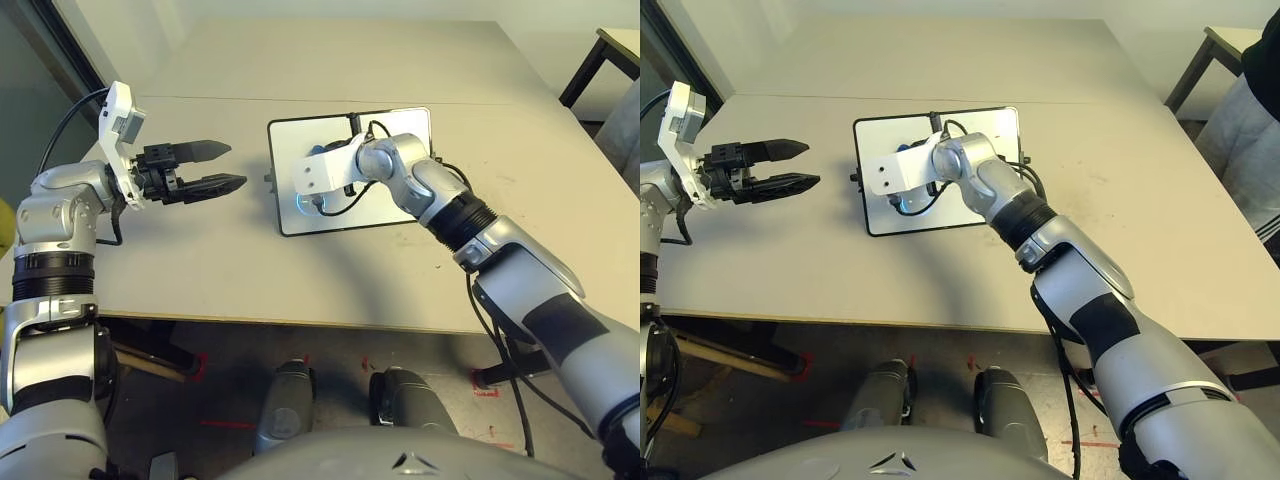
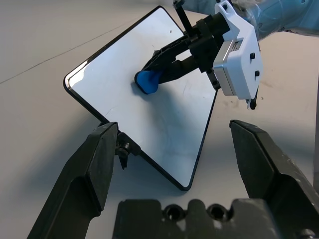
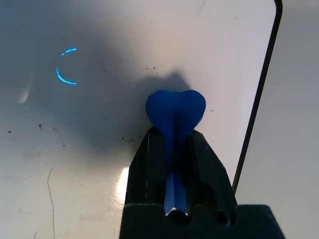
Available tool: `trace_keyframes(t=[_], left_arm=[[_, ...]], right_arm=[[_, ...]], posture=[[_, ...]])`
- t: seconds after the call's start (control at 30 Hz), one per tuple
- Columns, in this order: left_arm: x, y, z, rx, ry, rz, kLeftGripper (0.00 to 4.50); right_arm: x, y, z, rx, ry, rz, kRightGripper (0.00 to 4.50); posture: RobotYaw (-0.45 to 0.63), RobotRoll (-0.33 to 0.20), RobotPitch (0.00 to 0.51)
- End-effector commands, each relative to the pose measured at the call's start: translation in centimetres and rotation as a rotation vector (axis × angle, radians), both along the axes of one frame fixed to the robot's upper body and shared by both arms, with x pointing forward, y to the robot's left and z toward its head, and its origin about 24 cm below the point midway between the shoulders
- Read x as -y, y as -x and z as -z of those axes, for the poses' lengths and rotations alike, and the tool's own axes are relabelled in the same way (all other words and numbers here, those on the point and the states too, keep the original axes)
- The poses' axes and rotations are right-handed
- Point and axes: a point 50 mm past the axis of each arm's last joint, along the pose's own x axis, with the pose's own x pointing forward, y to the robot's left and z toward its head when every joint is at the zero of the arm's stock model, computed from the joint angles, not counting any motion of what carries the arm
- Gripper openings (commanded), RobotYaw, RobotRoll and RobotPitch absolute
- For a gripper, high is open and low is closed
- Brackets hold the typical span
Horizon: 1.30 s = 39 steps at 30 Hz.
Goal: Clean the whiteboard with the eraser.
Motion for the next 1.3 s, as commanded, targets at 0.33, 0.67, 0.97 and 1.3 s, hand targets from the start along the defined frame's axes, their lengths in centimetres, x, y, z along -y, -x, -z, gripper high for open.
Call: trace_keyframes(t=[0.33, 0.67, 0.97, 1.3], left_arm=[[0.3, -0.3, -0.1, 0.003, -0.004, 0.018, 4.50], [0.4, -0.5, -0.2, 0.004, -0.007, 0.027, 4.50], [0.5, -0.7, -0.3, 0.003, -0.009, 0.032, 4.50], [0.5, -0.6, -0.2, 0.003, -0.007, 0.032, 4.50]], right_arm=[[5.3, -1.1, 0.6, -0.057, 0.062, 0.156, 0.30], [8.7, -1.3, 0.8, -0.080, 0.086, 0.242, 0.30], [7.1, -1.1, 0.5, -0.083, 0.080, 0.203, 0.30], [3.1, -0.9, -0.2, -0.079, 0.081, 0.114, 0.30]], posture=[[0.32, 0.000, 0.036], [0.30, 0.000, 0.037], [0.30, 0.000, 0.034], [0.31, 0.000, 0.031]])
